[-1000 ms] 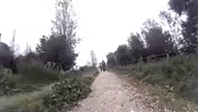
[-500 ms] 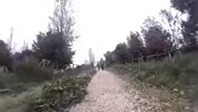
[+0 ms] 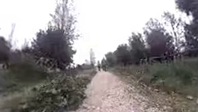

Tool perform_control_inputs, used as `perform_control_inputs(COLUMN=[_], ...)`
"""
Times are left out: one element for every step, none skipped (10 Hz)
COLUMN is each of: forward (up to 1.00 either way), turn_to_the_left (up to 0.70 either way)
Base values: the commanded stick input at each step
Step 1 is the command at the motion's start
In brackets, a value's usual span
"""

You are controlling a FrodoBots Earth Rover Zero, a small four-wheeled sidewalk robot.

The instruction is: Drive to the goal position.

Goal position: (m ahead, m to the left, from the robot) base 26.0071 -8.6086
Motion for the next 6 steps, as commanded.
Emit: perform_control_inputs(forward=[0.50, 0.50, 0.50, 0.50, 0.50, 0.50], turn_to_the_left=[0.00, 0.00, 0.00, 0.00, 0.00, 0.00])
